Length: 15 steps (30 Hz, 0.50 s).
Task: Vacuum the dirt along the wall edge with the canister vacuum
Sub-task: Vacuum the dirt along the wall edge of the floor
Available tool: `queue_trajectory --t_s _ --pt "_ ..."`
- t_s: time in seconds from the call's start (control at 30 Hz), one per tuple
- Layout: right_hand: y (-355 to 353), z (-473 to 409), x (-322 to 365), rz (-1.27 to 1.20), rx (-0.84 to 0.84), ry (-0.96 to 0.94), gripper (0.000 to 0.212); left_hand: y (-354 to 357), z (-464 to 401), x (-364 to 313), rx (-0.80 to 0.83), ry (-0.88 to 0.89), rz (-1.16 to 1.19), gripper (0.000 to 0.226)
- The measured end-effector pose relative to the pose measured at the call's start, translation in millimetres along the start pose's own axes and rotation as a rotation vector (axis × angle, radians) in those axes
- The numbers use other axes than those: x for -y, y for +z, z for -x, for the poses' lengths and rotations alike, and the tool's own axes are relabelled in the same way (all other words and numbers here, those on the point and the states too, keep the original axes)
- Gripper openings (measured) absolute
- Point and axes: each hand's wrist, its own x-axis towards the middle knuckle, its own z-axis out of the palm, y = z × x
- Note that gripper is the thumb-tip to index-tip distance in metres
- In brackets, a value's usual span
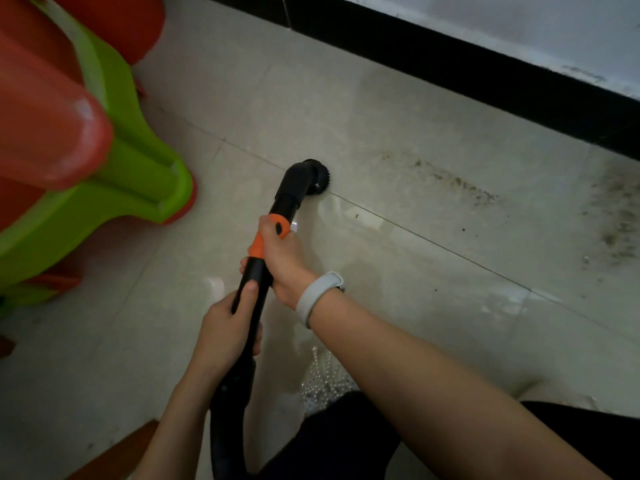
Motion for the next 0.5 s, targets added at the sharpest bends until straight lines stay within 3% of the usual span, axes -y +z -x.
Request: queue_trajectory --t_s 0.17,0.37,0.5 --pt "-5.5 -3.6 8.0 0.015 -0.005 -0.013 0.027 4.0 -5.6 -5.1 0.021 0.04 -0.026 0.048" --pt "-34.3 -9.8 63.1 -0.071 -0.162 -0.1 0.029 35.7 -37.0 -51.3 0.12 0.095 0.027 0.048" --pt "-44.9 -5.8 61.2 -0.061 -0.192 -0.099 0.028 45.7 -31.7 -47.7 0.155 0.089 0.054 0.048"
